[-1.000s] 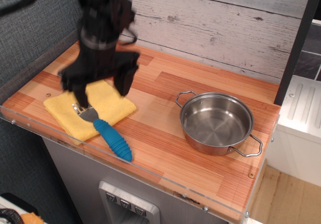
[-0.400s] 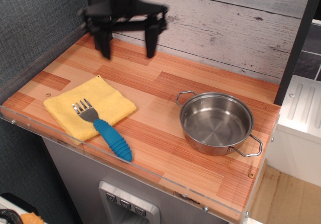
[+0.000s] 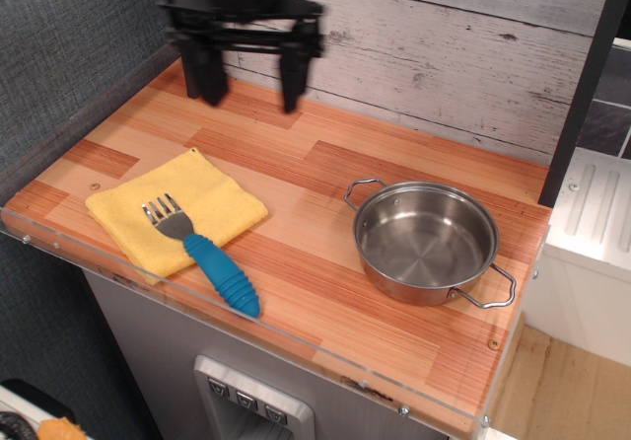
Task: Move blue fork on top of yellow cloth with handle on table.
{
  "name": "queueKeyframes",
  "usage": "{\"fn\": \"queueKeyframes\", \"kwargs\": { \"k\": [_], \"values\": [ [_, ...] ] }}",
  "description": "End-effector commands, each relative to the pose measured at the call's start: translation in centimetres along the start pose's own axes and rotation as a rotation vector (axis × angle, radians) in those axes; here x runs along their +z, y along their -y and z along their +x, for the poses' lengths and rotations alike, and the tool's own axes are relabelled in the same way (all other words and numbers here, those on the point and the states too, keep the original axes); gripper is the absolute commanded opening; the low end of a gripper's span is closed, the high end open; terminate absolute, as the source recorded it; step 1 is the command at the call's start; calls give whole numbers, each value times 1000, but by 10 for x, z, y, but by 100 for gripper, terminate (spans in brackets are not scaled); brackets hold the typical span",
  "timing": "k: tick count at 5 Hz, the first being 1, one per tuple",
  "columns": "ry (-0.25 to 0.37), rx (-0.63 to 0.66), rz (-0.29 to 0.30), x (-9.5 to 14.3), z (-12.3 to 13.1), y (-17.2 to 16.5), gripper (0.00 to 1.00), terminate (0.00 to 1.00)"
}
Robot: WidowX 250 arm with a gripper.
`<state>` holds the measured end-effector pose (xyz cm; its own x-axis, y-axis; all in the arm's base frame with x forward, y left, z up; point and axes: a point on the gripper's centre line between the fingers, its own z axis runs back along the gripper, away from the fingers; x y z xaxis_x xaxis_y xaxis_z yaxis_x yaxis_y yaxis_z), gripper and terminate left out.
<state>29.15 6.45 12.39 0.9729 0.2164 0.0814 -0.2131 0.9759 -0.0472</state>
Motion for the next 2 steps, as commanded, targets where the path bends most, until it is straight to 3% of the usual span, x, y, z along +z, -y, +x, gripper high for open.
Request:
{"fn": "queueKeyframes", "kwargs": {
  "k": [1, 2],
  "values": [
    [24, -18, 87, 21, -12, -50, 100, 0],
    [42, 66, 153, 31, -13, -71, 100, 0]
  ]
}}
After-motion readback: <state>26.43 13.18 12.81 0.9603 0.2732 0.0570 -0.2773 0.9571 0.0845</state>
